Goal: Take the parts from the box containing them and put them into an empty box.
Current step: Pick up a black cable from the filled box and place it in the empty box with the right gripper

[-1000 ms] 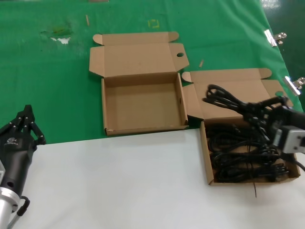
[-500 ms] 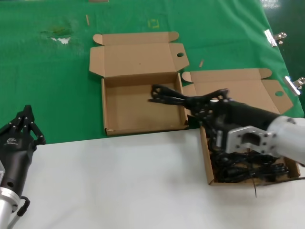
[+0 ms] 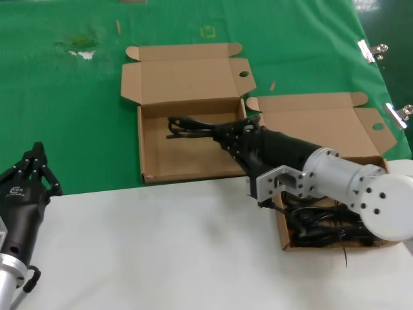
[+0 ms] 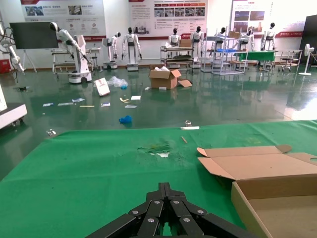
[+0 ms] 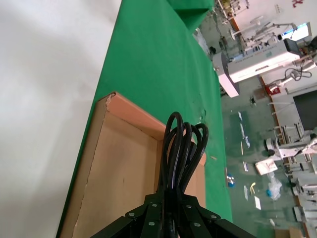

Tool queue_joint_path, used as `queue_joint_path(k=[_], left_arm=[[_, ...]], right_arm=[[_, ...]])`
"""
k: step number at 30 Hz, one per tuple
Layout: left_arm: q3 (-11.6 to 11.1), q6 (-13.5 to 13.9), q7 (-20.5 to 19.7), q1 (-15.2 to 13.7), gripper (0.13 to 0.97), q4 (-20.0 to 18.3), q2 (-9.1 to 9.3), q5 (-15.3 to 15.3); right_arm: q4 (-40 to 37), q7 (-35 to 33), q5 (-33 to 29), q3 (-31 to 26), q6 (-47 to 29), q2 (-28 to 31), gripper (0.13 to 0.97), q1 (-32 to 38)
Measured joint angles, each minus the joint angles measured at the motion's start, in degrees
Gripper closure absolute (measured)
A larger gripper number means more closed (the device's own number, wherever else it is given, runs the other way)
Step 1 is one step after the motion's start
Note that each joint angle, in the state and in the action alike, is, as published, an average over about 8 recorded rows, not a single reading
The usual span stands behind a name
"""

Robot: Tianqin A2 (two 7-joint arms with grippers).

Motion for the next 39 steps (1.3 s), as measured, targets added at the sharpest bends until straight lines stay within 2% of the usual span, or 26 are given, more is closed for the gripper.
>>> queue_joint_path(k=[11,20,27,39], left_arm=[[0.0,0.0,0.0,0.0,0.957,0.0,0.00,0.0],[0.0,0.0,0.0,0.0,0.957,0.0,0.00,0.0],[0.0,0.0,0.0,0.0,0.957,0.0,0.00,0.0],[0.0,0.0,0.0,0.0,0.957,0.0,0.00,0.0]], right_arm=[[-13.5,-15.4,6.1,-3.7,5.2,-5.6,0.923,5.0],[-21.6,-27.7,12.2,-4.0,7.6,-8.8,0.923,7.6],[-24.5,-32.8,15.1,-3.6,7.9,-10.5,0.923,8.0],[-27.8,-37.8,18.0,-2.3,7.7,-12.3,0.923,8.0]])
